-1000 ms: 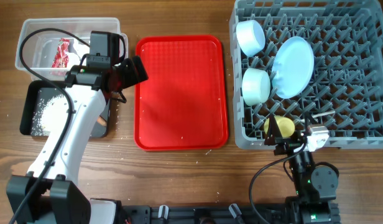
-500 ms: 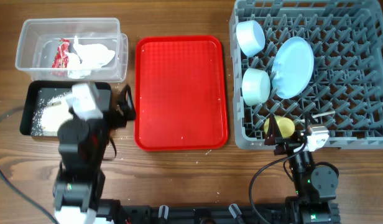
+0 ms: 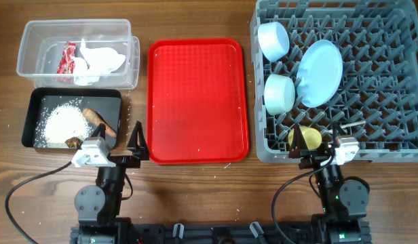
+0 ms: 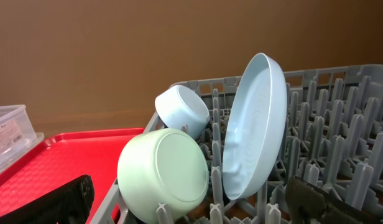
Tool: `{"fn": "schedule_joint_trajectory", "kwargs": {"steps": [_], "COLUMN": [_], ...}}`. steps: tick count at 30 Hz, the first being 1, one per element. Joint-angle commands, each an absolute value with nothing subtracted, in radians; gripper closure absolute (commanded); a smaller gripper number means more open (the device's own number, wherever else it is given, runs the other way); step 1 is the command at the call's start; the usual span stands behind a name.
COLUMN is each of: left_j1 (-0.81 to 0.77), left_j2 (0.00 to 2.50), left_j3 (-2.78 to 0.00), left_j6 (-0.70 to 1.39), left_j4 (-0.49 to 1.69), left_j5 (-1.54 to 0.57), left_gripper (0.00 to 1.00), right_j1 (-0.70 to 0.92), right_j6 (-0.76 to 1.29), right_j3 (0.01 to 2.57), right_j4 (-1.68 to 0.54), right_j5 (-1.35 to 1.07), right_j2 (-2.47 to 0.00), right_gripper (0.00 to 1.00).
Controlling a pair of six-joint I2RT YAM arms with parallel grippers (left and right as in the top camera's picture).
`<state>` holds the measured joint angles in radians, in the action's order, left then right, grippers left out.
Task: Sort waste into correct bins and load items into the dishwasher rack
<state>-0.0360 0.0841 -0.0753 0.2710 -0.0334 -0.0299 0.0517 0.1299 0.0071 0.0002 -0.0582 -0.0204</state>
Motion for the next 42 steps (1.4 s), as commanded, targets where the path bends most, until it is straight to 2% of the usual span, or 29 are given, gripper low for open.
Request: {"fn": "schedule_joint_trajectory", "kwargs": {"steps": [1, 13, 17, 21, 42], "left_j1": [-0.028, -0.028, -0.028, -0.028, -0.028], "left_j2": [0.033, 0.002, 0.002, 0.002, 0.003], "left_j3": [-0.064, -0.006, -0.006, -0.006, -0.006], "left_j6": [0.269, 0.269, 0.269, 0.269, 0.269], "left_j4": [-0.054, -0.202, -0.111, 0.073, 0.076], "left_j5": [-0.009, -0.002, -0.002, -0.007, -0.010], "left_gripper": [0.00, 0.00, 0.00, 0.00, 0.00], "right_j1": [0.060, 0.060, 0.060, 0.060, 0.060], "right_j6": [0.133, 0.133, 0.133, 0.133, 0.133], "right_j3": [0.005, 0.005, 0.005, 0.005, 0.005], "right_j4": [0.003, 0.003, 0.003, 0.003, 0.003], "right_j5": [-0.045, -0.045, -0.045, -0.045, -0.045], "right_j2": [-0.014, -0.014, -0.014, -0.014, -0.014], "right_gripper": [0.00, 0.00, 0.00, 0.00, 0.00]}}
